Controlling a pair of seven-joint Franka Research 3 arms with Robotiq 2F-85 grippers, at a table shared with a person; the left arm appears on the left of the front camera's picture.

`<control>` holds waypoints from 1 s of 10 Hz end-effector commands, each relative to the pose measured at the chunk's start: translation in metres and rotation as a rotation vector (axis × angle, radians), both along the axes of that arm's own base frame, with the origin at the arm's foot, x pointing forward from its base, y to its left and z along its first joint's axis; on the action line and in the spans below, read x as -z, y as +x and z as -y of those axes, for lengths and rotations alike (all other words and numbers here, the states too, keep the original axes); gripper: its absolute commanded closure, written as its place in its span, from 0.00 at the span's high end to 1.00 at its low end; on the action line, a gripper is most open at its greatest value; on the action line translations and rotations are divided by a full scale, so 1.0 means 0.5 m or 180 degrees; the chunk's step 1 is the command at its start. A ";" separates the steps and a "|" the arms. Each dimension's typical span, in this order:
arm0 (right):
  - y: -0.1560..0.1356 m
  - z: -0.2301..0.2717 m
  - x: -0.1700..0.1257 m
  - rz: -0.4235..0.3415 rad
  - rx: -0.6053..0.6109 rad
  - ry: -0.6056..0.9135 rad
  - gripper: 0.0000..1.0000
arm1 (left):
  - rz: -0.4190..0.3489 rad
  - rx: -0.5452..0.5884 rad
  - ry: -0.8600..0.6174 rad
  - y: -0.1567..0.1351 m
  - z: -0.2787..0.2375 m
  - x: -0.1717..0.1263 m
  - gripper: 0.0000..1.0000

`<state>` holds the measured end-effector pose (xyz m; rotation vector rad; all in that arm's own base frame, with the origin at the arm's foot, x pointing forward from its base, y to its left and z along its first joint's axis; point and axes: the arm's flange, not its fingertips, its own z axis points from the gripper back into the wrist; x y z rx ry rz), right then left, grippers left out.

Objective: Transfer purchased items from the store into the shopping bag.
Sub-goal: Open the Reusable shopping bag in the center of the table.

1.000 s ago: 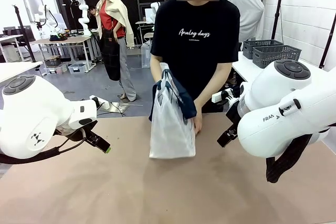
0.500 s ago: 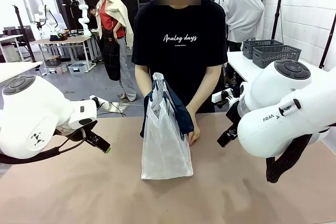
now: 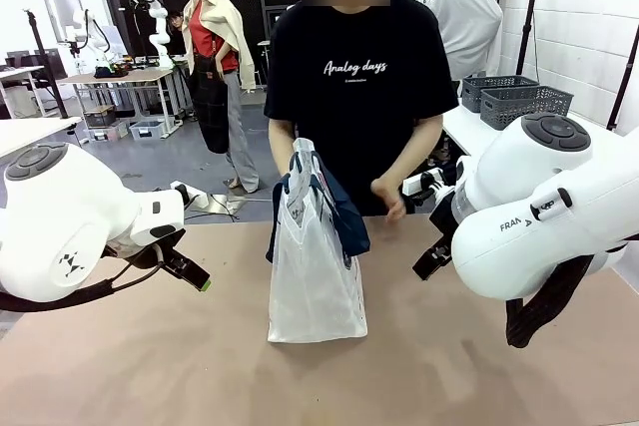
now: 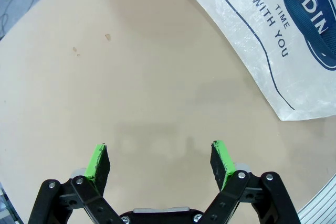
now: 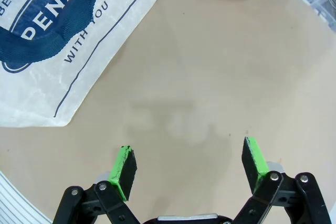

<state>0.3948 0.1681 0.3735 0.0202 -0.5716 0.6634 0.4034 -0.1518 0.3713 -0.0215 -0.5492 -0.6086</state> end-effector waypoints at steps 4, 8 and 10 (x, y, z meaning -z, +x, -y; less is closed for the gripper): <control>0.000 0.000 0.000 0.0000 0.0000 0.0001 1.00 | 0.0001 -0.0006 -0.0002 0.001 -0.002 0.000 1.00; 0.000 0.000 0.000 0.0000 0.0000 0.0001 1.00 | 0.0001 -0.0006 -0.0002 0.001 -0.002 0.000 1.00; 0.000 0.000 0.000 0.0000 0.0000 0.0001 1.00 | 0.0001 -0.0006 -0.0002 0.001 -0.002 0.000 1.00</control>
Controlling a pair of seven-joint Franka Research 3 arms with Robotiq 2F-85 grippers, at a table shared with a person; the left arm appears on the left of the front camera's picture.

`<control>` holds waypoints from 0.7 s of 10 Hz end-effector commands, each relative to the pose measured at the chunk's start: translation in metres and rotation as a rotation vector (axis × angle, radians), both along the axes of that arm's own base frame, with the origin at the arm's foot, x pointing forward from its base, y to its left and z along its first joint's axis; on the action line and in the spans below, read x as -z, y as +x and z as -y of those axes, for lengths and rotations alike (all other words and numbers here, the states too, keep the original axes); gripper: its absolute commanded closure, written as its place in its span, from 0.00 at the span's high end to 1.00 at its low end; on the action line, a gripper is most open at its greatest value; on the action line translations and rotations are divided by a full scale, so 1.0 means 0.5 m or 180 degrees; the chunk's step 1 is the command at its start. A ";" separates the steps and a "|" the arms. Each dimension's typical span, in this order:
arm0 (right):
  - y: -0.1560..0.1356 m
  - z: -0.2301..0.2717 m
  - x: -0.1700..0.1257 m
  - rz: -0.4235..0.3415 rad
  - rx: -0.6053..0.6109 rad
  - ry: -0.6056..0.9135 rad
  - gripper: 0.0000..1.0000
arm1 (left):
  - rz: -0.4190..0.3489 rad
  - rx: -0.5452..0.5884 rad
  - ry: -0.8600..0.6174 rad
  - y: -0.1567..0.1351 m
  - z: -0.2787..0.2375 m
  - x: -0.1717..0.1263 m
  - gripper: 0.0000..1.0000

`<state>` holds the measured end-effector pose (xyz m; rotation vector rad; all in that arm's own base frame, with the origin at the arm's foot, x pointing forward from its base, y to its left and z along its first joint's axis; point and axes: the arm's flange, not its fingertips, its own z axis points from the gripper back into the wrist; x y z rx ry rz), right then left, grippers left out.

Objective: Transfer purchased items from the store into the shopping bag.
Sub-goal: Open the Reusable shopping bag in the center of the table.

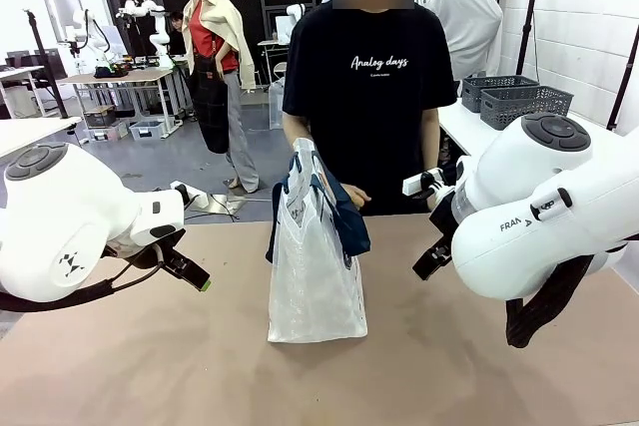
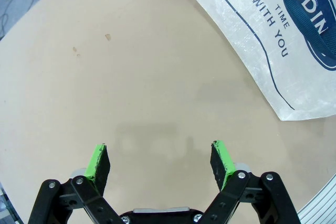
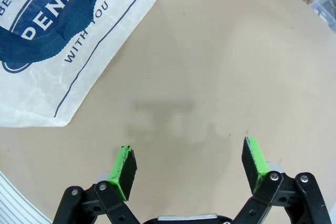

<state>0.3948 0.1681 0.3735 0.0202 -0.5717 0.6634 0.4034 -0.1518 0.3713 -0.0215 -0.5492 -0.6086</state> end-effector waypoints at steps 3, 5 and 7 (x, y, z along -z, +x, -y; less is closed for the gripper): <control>0.000 0.000 0.000 0.0000 0.0000 0.0000 1.00 | 0.0000 0.0000 0.0000 0.000 0.000 0.000 1.00; 0.000 -0.027 -0.034 -0.0216 -0.0031 0.0244 1.00 | -0.0219 -0.0061 -0.0262 0.004 0.029 -0.046 1.00; 0.003 -0.034 -0.081 -0.0375 0.0067 0.0442 1.00 | -0.0364 -0.0293 -0.0419 0.006 0.039 -0.083 1.00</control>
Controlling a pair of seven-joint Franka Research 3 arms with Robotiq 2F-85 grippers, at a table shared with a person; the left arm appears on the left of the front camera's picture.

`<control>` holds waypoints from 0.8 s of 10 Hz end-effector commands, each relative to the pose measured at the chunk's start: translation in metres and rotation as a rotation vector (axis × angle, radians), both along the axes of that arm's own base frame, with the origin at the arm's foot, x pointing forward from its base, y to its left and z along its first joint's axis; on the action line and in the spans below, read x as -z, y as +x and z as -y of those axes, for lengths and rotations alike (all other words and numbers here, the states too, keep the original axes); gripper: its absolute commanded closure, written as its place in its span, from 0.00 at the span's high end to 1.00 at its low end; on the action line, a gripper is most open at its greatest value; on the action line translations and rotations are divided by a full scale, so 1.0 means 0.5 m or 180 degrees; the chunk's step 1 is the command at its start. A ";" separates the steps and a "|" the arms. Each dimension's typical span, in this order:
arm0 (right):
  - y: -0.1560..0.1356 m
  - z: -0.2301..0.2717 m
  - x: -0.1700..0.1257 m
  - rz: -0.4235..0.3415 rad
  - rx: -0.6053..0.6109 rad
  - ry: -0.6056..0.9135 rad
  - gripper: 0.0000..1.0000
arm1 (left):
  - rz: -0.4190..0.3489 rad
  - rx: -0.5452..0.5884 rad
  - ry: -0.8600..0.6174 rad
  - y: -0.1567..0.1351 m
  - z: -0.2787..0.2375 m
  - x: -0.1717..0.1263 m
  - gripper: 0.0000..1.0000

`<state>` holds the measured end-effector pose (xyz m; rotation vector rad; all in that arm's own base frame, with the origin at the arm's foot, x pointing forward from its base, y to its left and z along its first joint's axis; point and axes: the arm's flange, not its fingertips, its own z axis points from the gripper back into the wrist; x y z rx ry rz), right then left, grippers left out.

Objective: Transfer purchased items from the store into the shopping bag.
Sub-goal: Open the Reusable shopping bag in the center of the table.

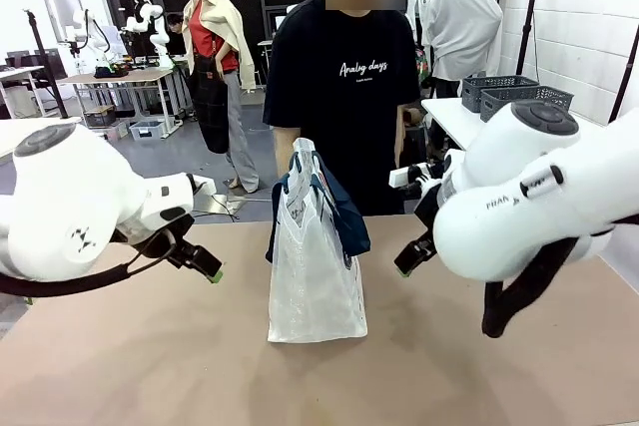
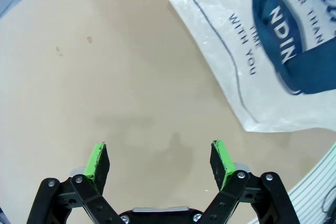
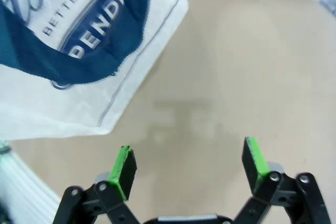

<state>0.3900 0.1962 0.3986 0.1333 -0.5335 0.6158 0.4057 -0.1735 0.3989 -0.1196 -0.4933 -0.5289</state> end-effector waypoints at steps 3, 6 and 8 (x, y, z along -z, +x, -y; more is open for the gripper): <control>0.004 -0.005 -0.153 -0.0592 0.0281 0.0399 1.00 | -0.0280 -0.0385 -0.0314 0.013 0.048 -0.110 1.00; 0.025 -0.048 -0.312 -0.0741 0.0429 0.0218 1.00 | -0.0309 -0.0150 -0.0229 0.045 0.084 -0.232 1.00; 0.049 -0.084 -0.377 -0.0694 0.0708 0.0072 1.00 | -0.0272 -0.0102 -0.0145 0.067 0.100 -0.301 1.00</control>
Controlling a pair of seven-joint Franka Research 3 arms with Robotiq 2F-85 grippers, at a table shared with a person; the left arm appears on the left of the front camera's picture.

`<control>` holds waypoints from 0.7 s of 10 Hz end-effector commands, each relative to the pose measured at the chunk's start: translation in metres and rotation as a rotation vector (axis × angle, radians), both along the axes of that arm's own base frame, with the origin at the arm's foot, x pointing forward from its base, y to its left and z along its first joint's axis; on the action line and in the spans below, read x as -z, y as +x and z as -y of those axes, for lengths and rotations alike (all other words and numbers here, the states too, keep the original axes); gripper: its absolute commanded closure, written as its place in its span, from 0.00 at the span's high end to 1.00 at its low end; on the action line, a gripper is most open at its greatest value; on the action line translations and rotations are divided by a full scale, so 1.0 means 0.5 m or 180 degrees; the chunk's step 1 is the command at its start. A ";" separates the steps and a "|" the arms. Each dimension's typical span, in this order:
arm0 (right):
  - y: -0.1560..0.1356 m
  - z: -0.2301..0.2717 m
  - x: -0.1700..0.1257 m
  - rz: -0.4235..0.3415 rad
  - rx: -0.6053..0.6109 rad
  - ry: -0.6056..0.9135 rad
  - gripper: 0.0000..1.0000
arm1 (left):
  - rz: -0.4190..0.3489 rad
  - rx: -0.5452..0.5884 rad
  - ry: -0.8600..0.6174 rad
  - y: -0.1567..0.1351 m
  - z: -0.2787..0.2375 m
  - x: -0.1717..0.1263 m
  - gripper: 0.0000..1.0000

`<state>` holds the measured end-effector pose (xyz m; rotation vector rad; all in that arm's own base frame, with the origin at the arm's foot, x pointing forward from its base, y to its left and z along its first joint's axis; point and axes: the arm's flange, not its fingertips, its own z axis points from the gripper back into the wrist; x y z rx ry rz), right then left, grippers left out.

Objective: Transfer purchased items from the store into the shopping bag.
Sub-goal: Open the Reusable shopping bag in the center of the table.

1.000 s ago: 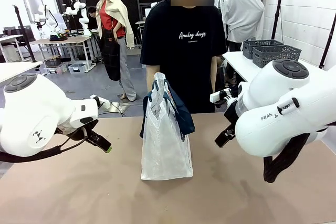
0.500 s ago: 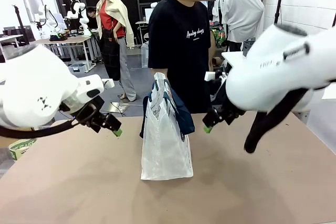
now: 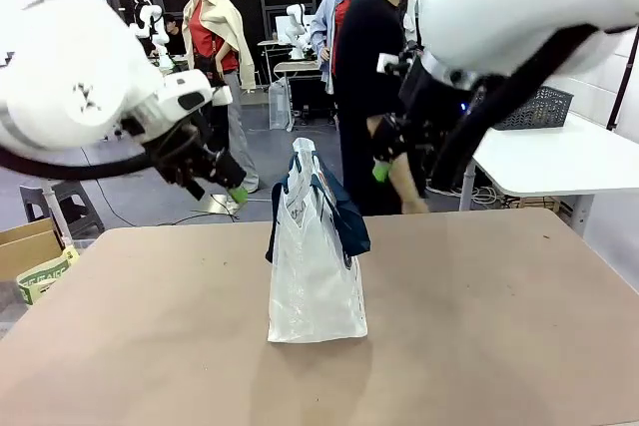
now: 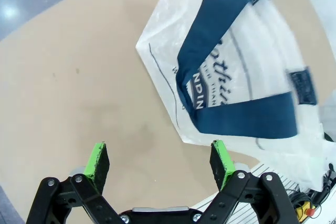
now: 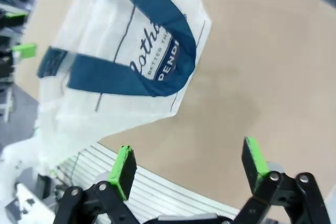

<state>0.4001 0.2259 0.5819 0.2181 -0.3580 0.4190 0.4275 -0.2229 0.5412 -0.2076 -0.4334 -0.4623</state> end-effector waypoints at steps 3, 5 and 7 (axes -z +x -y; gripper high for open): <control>0.058 -0.030 -0.056 0.0007 0.0026 -0.0022 1.00 | 0.0105 0.0010 0.0250 0.044 0.009 -0.076 1.00; 0.037 -0.026 -0.053 0.0034 0.0189 -0.0044 1.00 | 0.0022 0.0038 0.0066 0.021 0.006 -0.064 1.00; 0.051 -0.034 -0.065 0.0049 0.0176 -0.0028 1.00 | 0.0043 0.0041 0.0112 0.032 0.009 -0.077 1.00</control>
